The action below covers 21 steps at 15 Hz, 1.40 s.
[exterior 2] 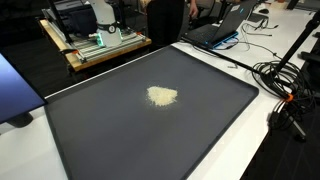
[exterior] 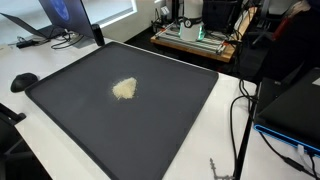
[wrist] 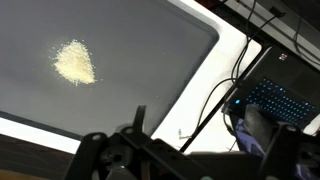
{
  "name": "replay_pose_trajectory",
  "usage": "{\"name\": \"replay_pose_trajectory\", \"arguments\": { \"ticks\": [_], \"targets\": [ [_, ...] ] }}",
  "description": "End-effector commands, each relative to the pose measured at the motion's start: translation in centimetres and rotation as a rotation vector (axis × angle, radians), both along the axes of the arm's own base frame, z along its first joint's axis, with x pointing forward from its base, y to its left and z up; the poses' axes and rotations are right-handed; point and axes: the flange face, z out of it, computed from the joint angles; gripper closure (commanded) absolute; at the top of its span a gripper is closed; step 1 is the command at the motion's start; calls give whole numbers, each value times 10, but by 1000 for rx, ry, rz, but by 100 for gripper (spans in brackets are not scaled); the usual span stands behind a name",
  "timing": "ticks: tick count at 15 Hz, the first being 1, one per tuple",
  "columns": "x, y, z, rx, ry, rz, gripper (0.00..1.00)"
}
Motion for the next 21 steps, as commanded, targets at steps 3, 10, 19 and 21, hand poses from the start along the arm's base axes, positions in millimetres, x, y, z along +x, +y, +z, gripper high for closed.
{"name": "replay_pose_trajectory", "arguments": {
  "ticks": [3,10,19,21],
  "targets": [
    [3,4,3,5,3,20,0],
    [4,4,2,4,7,25,0],
    [6,-7,2,27,25,52,0],
    [7,-13,2,39,23,67,0]
  ]
}}
